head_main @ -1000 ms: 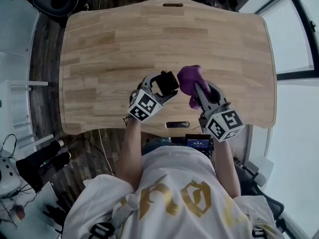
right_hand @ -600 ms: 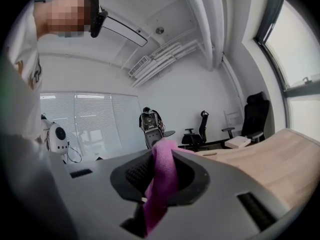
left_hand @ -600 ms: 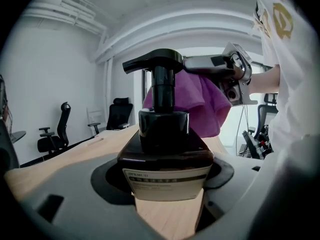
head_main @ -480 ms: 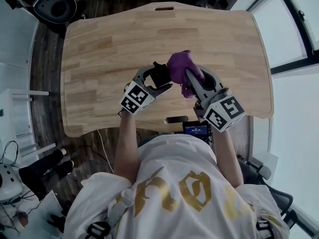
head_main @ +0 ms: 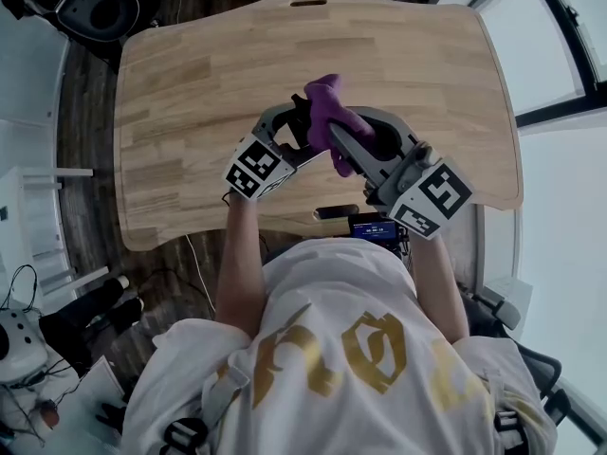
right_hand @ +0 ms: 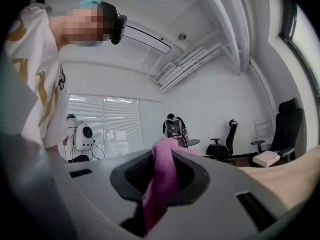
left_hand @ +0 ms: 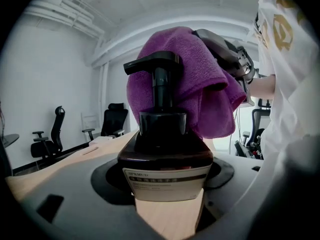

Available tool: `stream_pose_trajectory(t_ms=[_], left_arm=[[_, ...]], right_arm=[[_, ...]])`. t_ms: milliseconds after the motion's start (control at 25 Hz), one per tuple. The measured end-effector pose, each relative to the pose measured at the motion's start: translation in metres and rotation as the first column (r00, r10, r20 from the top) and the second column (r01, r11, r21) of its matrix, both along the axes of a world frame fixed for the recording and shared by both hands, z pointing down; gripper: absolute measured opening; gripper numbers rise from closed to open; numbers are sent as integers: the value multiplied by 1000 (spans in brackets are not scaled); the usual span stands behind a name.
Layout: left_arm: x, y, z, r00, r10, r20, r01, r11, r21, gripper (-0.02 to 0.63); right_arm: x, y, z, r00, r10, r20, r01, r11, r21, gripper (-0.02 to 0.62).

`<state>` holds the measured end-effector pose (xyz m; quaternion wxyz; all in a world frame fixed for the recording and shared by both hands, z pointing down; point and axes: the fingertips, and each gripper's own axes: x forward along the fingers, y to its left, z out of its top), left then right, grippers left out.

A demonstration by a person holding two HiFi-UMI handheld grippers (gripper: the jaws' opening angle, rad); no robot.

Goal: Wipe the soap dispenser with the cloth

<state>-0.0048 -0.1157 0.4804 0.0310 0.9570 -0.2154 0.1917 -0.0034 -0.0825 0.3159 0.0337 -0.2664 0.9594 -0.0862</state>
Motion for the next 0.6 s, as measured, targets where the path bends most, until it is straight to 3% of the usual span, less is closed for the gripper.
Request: stream_pose_trajectory(t_ms=[120,320,600], left_arm=[[11,8,-3,999,37,4,-37,999,8,356],[29,18,-11,996,90,-13,-90,996,8,356],[36,25,-8,993,115,-27,-115,993,-1,356]], right_arm=[[-5,2,2,1000,-15,-25,15,1000,12,51],[-1,-10,9,995,36,-91,-33,999,30,51],[11,-26,9,991,96,-96,-95,995,19,51]])
